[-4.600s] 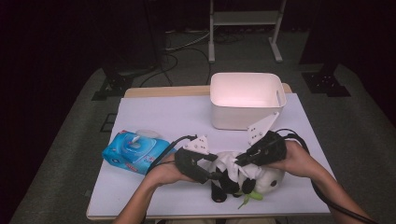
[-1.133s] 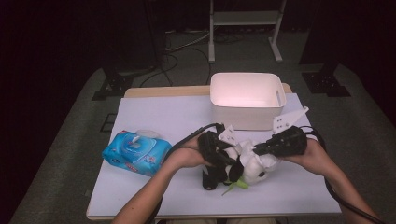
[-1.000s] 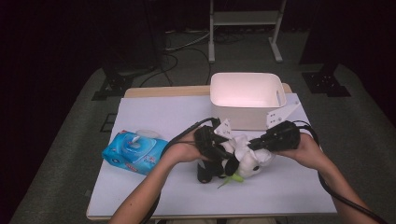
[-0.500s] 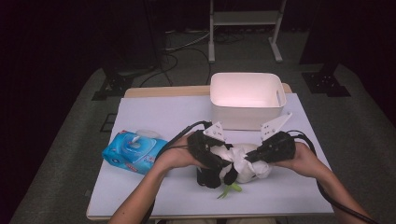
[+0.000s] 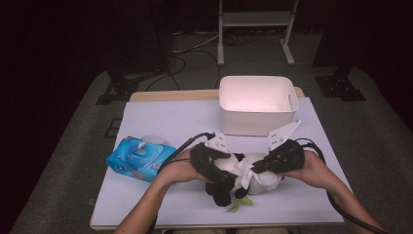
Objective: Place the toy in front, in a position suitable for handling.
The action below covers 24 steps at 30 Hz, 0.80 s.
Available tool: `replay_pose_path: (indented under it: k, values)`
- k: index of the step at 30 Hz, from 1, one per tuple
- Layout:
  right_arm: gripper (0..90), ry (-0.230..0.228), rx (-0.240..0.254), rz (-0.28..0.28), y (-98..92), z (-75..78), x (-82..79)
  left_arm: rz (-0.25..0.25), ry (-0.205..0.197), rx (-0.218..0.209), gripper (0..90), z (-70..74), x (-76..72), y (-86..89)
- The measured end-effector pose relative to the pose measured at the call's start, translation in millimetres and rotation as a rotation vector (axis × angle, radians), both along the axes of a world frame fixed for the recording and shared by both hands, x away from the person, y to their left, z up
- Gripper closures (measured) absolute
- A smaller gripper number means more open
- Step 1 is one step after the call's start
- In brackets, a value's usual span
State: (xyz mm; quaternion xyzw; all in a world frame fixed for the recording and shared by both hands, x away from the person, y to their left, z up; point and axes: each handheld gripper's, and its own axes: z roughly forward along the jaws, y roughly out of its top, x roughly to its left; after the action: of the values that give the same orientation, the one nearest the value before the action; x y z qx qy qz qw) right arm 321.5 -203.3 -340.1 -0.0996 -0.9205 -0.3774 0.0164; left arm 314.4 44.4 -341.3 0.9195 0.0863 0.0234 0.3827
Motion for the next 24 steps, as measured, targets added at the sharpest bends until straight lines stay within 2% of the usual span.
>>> replay_pose_path:
  k: [4,6,10,14,18,24]
  values:
    - [85.2,-0.022,-0.029,0.028,20.9,-1.4,0.4,-0.003,-0.017,0.029,28.2,0.7,-5.3,0.6]
    - [85.2,-0.021,-0.023,0.033,22.0,-1.2,1.2,-0.002,-0.013,0.015,28.7,0.0,-5.6,3.3]
    - [85.2,-0.011,-0.019,0.014,11.0,0.7,-0.7,-0.003,-0.014,-0.002,29.6,-1.7,-7.3,4.0]
    - [85.2,-0.004,-0.002,-0.023,-9.8,0.8,-2.8,0.002,-0.01,-0.027,29.5,-3.6,-8.5,6.7]
    - [85.2,0.003,0.009,-0.059,-27.9,-1.9,-4.0,0.003,-0.011,-0.026,29.4,-3.1,-8.1,6.8]
    - [85.1,0.041,0.025,-0.099,-49.2,-12.7,-7.0,0.001,-0.012,-0.031,29.3,-1.1,-9.0,8.0]
